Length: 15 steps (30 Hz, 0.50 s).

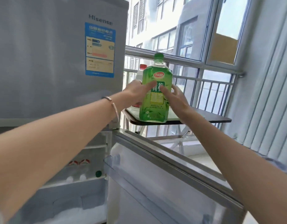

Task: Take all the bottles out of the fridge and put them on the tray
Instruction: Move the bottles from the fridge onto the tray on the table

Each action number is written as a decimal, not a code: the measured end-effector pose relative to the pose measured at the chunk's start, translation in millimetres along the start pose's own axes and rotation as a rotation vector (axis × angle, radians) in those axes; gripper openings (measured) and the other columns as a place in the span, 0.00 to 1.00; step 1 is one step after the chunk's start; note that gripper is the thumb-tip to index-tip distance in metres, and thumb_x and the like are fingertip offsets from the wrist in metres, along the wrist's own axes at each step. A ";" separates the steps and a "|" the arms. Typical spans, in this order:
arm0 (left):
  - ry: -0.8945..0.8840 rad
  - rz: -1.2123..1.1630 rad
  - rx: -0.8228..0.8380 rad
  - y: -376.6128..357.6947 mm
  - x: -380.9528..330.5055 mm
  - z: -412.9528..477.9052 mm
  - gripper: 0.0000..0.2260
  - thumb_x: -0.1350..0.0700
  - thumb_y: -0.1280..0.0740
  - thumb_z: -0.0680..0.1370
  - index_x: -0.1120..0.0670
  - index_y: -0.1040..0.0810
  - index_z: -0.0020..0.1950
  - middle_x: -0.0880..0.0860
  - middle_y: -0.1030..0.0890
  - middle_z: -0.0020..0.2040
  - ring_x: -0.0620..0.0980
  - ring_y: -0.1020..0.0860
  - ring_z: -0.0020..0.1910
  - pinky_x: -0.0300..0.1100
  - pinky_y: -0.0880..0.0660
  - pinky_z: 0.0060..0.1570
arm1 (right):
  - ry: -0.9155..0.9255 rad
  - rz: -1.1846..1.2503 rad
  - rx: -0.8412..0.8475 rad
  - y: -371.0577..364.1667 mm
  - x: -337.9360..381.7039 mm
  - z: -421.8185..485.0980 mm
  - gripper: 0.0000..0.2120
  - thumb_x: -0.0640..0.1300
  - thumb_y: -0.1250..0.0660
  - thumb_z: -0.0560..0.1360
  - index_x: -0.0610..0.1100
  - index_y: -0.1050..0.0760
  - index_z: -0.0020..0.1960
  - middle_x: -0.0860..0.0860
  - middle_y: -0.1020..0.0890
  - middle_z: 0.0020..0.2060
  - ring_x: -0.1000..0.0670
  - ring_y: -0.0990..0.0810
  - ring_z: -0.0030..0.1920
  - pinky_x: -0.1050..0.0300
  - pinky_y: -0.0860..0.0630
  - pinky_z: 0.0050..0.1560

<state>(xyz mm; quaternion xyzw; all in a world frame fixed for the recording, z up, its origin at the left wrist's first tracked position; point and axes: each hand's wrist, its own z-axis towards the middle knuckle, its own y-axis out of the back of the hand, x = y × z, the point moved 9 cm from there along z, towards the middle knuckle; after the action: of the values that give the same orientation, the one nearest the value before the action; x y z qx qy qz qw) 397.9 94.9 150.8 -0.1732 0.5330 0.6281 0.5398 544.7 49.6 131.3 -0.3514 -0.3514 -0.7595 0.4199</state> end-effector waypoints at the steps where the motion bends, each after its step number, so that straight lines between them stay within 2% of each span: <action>1: -0.013 0.011 -0.015 -8.6 -7.6 6.7 0.27 0.35 0.39 0.75 0.56 0.24 0.60 0.56 0.16 0.51 0.56 0.16 0.49 0.50 0.19 0.50 | 0.009 -0.042 -0.059 9.9 -3.0 4.0 0.32 0.58 0.31 0.72 0.45 0.34 0.70 0.47 0.19 0.54 0.48 0.17 0.52 0.48 0.19 0.51; 2: -0.032 0.026 -0.035 -17.4 -15.3 11.4 0.26 0.36 0.39 0.75 0.55 0.24 0.61 0.55 0.17 0.51 0.56 0.16 0.48 0.51 0.19 0.50 | 0.026 -0.129 -0.134 18.3 -6.9 7.0 0.36 0.61 0.28 0.66 0.47 0.33 0.68 0.47 0.19 0.54 0.46 0.18 0.54 0.43 0.20 0.54; 4: -0.071 0.047 -0.075 -35.1 -28.1 22.4 0.25 0.36 0.38 0.75 0.54 0.25 0.62 0.53 0.17 0.50 0.54 0.17 0.45 0.50 0.18 0.47 | 0.052 -0.329 -0.250 28.9 -19.2 10.0 0.47 0.65 0.25 0.54 0.49 0.36 0.67 0.48 0.22 0.56 0.44 0.21 0.58 0.40 0.22 0.57; 6: -0.064 0.048 -0.096 -52.4 -31.2 34.6 0.26 0.36 0.37 0.75 0.57 0.25 0.59 0.53 0.18 0.49 0.52 0.18 0.43 0.47 0.19 0.46 | 0.012 -0.472 -0.310 32.3 -34.1 8.2 0.59 0.70 0.26 0.51 0.46 0.45 0.73 0.46 0.26 0.61 0.43 0.27 0.64 0.39 0.26 0.63; 7: -0.055 0.039 -0.089 -61.7 -31.0 39.6 0.26 0.37 0.37 0.75 0.59 0.25 0.58 0.54 0.18 0.49 0.52 0.18 0.43 0.46 0.19 0.46 | 0.001 -0.501 -0.335 35.4 -40.4 9.2 0.63 0.71 0.25 0.52 0.45 0.48 0.75 0.45 0.28 0.64 0.42 0.29 0.66 0.39 0.28 0.65; 10: -0.046 -0.085 -0.012 -85.3 -29.5 53.7 0.24 0.41 0.35 0.76 0.58 0.26 0.62 0.55 0.18 0.51 0.53 0.18 0.46 0.47 0.20 0.49 | 0.029 -0.466 -0.414 53.0 -54.4 22.6 0.60 0.65 0.21 0.53 0.42 0.45 0.73 0.46 0.28 0.61 0.44 0.27 0.63 0.42 0.25 0.62; 13: -0.085 -0.278 0.071 -94.7 -27.7 61.0 0.23 0.48 0.35 0.78 0.57 0.34 0.69 0.57 0.22 0.58 0.54 0.19 0.51 0.50 0.20 0.52 | 0.017 -0.399 -0.439 69.6 -69.9 40.0 0.54 0.60 0.19 0.54 0.43 0.42 0.70 0.49 0.24 0.58 0.46 0.24 0.59 0.49 0.24 0.59; 15: -0.082 -0.231 0.146 -103.4 -22.2 63.1 0.20 0.49 0.39 0.81 0.59 0.33 0.68 0.57 0.23 0.59 0.51 0.21 0.49 0.44 0.22 0.49 | 0.024 -0.414 -0.418 73.2 -78.3 54.6 0.51 0.59 0.18 0.56 0.43 0.41 0.68 0.51 0.24 0.56 0.48 0.23 0.58 0.55 0.25 0.56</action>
<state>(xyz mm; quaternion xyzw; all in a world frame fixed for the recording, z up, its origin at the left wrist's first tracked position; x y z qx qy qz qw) 517.6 122.5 141.9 -0.1679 0.5312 0.5278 0.6411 653.8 96.1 111.6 -0.3424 -0.2464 -0.8889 0.1786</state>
